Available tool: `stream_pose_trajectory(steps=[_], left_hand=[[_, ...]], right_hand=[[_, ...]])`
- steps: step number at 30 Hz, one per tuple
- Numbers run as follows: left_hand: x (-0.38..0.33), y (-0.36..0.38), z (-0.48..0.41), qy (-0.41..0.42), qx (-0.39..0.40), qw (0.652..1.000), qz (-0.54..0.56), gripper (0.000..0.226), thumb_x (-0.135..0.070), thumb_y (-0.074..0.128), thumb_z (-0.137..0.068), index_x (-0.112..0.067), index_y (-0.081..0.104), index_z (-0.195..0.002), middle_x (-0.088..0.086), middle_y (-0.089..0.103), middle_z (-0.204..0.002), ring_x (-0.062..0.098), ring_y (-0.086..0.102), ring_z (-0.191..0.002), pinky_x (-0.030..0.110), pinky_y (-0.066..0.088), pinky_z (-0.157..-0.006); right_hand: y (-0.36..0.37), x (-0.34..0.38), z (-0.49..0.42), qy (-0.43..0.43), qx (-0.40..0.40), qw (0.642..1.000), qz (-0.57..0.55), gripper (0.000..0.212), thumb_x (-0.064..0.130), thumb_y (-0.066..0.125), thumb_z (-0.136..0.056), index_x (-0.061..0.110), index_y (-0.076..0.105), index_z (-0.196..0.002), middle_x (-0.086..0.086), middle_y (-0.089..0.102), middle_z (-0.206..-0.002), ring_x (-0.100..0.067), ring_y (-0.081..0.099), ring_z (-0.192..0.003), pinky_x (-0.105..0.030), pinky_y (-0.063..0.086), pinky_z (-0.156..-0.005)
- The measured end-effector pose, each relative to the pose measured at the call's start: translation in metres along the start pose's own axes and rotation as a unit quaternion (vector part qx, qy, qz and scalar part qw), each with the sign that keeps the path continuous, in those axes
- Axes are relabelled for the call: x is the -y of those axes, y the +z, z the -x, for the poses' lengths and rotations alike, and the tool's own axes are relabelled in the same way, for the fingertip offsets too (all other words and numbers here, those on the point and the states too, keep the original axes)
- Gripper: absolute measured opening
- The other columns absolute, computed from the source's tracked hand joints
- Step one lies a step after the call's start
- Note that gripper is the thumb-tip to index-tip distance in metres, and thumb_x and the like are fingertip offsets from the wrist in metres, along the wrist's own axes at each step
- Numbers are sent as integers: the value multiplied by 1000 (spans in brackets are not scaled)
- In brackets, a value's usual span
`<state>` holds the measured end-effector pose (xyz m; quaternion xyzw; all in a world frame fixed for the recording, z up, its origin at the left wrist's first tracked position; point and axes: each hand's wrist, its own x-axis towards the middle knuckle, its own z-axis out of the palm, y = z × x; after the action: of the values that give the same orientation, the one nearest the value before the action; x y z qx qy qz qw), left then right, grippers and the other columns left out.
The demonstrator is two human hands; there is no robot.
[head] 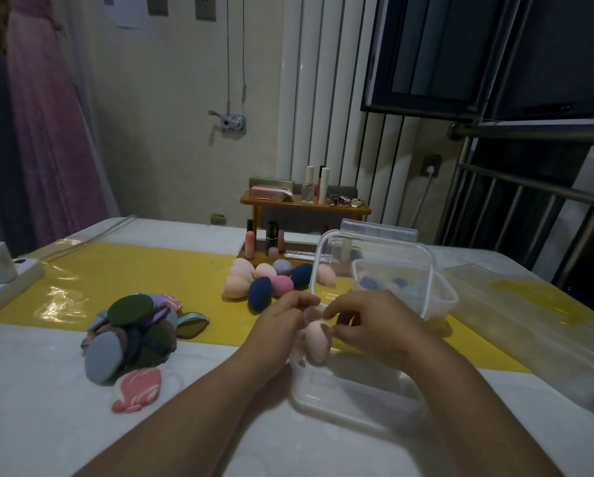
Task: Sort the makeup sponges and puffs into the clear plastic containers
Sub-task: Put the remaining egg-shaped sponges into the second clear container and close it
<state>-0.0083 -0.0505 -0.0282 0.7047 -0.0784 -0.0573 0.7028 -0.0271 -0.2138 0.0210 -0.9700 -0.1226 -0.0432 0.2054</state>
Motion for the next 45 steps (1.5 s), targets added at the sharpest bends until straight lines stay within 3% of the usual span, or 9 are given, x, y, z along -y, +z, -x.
stream_pose_trajectory(steps=[2,6,14,18,20,31,36,40,45], left_hand=[[-3,0,1,7,0,1000,-2,30,-19,57,-77,-18,66,-105,10,64,-115,30,59,-113,49,47,-102],[-2,-1,2,16,7,1000,-21,24,-5,49,-93,-20,63,-103,7,62,-115,24,57,-113,42,47,-101],[6,-8,-12,48,-76,994,-57,30,-19,46,-73,-32,60,-97,6,60,-105,30,57,-100,52,49,-88],[12,-30,-25,31,-228,868,-439,31,-22,50,-82,-34,64,-106,2,54,-116,28,46,-104,35,40,-80],[10,-35,-28,-24,-227,846,-482,36,-22,51,-85,-41,62,-114,3,50,-121,28,42,-109,34,35,-81],[10,-37,-30,-57,-191,853,-481,46,-20,48,-88,-46,53,-125,3,58,-110,24,43,-97,37,31,-80],[13,-36,-30,65,-237,902,-354,32,-14,61,-86,-35,61,-110,3,48,-118,26,49,-103,35,45,-85],[1,-27,-17,150,-212,936,-239,29,6,56,-91,-22,55,-101,2,37,-114,16,49,-97,3,40,-70],[2,-20,-15,235,-157,939,-195,38,3,55,-94,-35,51,-96,-1,50,-109,7,55,-93,3,39,-71]], right_hand=[[-2,-3,1,-5,-38,999,-13,24,28,68,-91,36,71,-113,17,63,-91,0,56,-78,-11,43,-71],[-3,-7,1,28,-66,997,12,29,26,63,-92,35,68,-119,14,59,-108,-7,57,-93,-24,47,-83],[4,-3,-5,86,-60,994,30,37,20,57,-86,32,70,-118,6,66,-117,-15,59,-101,-28,49,-86],[4,-4,-4,93,-58,994,19,39,18,56,-86,32,70,-119,6,67,-119,-15,60,-103,-27,49,-88],[4,-4,-4,95,-54,994,12,39,16,56,-86,32,70,-120,6,67,-121,-15,60,-103,-28,49,-89],[4,-6,-4,99,-55,994,-8,41,14,55,-86,33,70,-119,6,67,-120,-14,61,-103,-28,50,-89],[5,-7,-3,95,-60,994,-9,41,13,54,-85,32,70,-117,6,68,-118,-14,61,-103,-29,51,-89],[6,-8,-3,89,-65,994,-7,39,16,55,-86,33,70,-118,8,67,-116,-13,60,-98,-28,50,-84],[8,-9,-4,46,-126,989,-57,33,19,60,-88,34,69,-115,10,59,-113,-3,54,-82,-25,44,-78]])
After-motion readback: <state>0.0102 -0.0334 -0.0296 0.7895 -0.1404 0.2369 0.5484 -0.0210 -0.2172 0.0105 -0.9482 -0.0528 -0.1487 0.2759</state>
